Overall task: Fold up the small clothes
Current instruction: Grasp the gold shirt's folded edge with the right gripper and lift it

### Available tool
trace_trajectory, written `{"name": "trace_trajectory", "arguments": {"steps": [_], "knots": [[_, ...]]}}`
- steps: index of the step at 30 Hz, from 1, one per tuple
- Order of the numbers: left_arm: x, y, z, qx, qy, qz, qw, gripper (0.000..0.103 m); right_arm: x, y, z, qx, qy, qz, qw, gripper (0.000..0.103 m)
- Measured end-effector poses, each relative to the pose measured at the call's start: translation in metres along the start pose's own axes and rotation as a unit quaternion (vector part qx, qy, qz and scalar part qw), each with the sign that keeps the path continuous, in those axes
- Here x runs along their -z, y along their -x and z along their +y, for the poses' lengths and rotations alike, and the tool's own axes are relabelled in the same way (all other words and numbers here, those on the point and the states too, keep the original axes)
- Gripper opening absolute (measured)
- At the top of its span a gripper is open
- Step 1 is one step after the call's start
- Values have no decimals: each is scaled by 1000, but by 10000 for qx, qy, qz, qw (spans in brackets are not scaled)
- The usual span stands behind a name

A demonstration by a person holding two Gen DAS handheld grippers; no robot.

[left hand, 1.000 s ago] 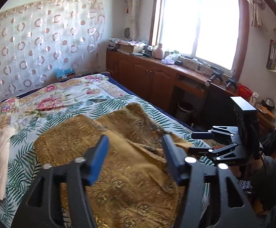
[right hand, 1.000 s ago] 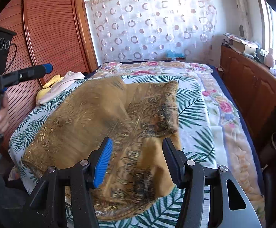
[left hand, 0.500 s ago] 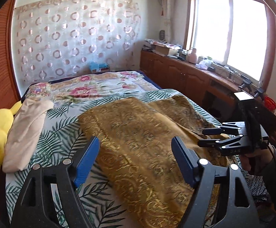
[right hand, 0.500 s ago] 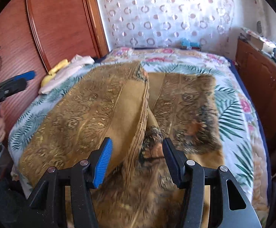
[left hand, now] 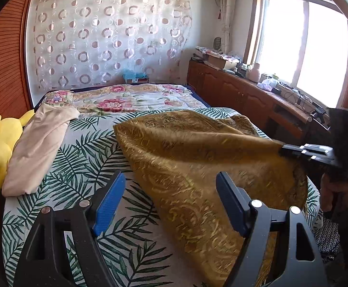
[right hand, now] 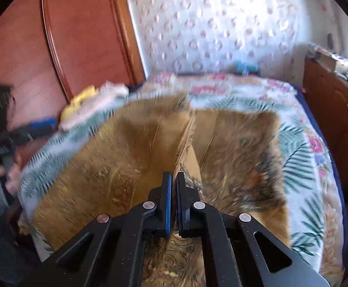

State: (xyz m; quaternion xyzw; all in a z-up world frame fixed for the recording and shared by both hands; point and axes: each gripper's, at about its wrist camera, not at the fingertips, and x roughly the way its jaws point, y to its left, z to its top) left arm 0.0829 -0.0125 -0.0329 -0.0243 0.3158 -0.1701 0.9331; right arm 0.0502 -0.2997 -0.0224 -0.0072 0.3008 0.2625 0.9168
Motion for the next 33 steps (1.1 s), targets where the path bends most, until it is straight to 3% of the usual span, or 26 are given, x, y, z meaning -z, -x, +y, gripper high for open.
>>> {"name": "trace_trajectory", "arguments": {"steps": [5,10,13,17,19,22,25,33], "knots": [[3,-3,-10,101,-83,60,9999,79,17,44,-19,490,50,-200,9986,3],[5,-11,-17,153,-142,151,9997,79,42,35,-38,413,-128,294,9986,3],[5,-12,-16,136,-156,179,9996,79,32,16,-34,419,-48,572,9975,4],[4,-6,-15,63,-153,119,9998,79,11,6,-29,387,128,532,9977,20],[4,-5,-13,19,-108,78,9999,79,-7,6,-28,347,174,348,9986,39],[5,-5,-10,-5,-39,58,10000,79,-40,-2,-28,529,241,151,9982,42],[5,-5,-7,-17,9,55,10000,79,-70,-29,-25,732,442,137,9962,42],[8,-6,0,-48,64,97,9999,79,-108,-152,-42,763,0,937,9927,42]]}}
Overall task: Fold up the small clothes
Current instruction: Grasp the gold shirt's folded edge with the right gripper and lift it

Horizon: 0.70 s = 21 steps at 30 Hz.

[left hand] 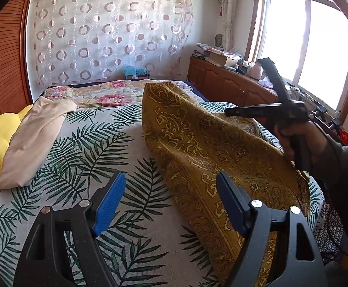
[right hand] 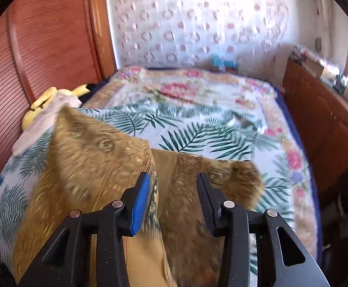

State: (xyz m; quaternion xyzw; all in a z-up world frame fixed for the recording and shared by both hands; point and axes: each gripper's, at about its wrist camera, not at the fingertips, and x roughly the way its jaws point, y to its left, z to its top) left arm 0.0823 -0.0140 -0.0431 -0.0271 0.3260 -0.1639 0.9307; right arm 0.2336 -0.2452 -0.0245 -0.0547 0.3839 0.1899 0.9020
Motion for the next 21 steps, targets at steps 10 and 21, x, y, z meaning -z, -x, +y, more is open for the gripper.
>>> {"name": "trace_trajectory", "arguments": {"steps": [10,21], "knots": [[5,-2,6,18,88,84,9999,79,-23,-37,36,-498,32,337,9982,42],[8,-2,2,70,47,115,9999,79,-20,-59,48,-247,29,577,9980,55]]}}
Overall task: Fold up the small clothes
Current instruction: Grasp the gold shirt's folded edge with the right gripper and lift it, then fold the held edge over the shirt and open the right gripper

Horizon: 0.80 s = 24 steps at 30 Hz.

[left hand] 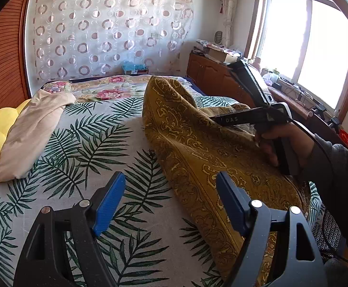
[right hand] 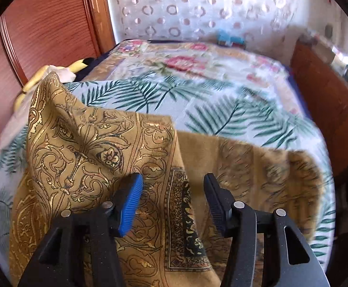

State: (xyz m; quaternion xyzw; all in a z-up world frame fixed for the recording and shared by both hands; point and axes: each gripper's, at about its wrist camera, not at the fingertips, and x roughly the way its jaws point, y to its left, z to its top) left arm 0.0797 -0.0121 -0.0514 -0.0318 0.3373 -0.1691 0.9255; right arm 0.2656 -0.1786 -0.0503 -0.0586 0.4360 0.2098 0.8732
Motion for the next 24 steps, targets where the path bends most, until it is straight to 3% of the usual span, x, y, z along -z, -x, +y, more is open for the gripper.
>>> {"name": "trace_trajectory", "arguments": {"steps": [3,8,9,13,17,20,24], "knots": [[2,-1,2,14,54,13,10000,79,3,1,6,-405,163,-49,9990,55],[3,-4,2,22,68,49,10000,79,10,0,23,-498,730,-61,9961,20],[3,-4,1,28,63,52,10000,79,10,2,25,-529,766,-113,9956,9],[3,-2,-1,39,17,37,10000,79,16,38,23,-380,806,-623,9941,7],[3,-3,-3,74,25,37,10000,79,16,101,22,-125,821,-1293,9881,7],[4,-5,-7,121,-1,94,9999,79,11,138,13,540,794,-1536,9835,7],[7,-10,-17,198,-101,180,9996,79,14,143,-9,1386,727,-1353,9784,10]]}}
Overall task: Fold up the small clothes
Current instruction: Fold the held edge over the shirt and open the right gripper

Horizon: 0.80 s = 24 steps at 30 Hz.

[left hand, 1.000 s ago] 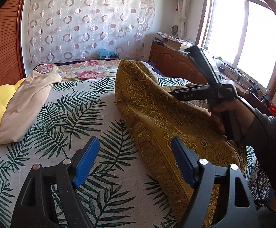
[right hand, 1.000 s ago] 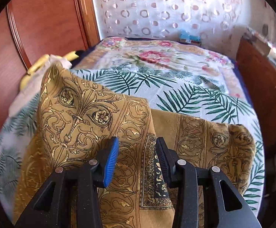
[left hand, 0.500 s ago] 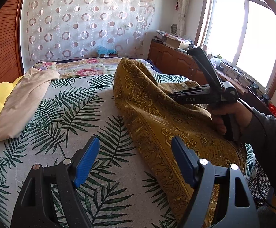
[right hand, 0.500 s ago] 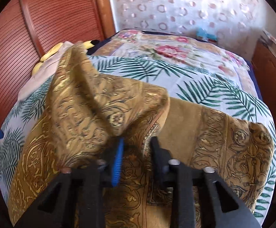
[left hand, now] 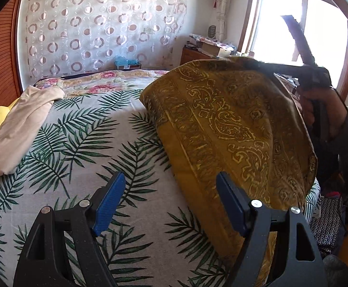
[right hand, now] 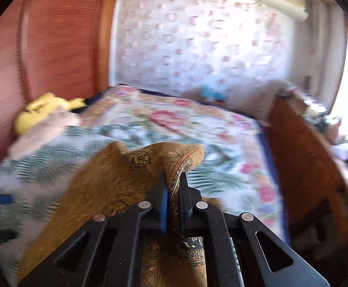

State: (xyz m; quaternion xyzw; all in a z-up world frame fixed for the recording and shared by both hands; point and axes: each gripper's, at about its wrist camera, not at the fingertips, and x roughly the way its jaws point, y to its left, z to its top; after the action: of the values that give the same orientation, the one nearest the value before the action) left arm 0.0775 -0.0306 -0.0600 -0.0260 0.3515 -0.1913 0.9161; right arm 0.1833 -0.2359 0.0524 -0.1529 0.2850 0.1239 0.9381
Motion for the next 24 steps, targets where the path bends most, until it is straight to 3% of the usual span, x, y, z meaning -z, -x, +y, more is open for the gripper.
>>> {"name": "trace_trajectory", "arguments": {"steps": [1,3,8,14,21,23,24], "knots": [[1,-1,-2,15,-20,23,10000,79,6,-9,-2,49,25,250,9997,22],[1,-4,-6,36,-64,73,9999,79,22,-27,-8,218,17,633,9978,35],[5,-13,-14,50,-141,223,9996,79,45,-41,-28,-12,-458,719,9964,37],[10,-24,-23,47,-232,436,9988,79,45,-60,-41,-303,-712,652,9949,37],[17,-21,-32,159,-303,560,9978,79,72,-9,-33,-610,-604,525,9949,37],[21,-19,-35,218,-366,631,9971,79,87,1,-24,-779,-534,545,9940,44],[22,-17,-36,257,-381,652,9968,79,96,6,-20,-811,-491,554,9940,52]]}}
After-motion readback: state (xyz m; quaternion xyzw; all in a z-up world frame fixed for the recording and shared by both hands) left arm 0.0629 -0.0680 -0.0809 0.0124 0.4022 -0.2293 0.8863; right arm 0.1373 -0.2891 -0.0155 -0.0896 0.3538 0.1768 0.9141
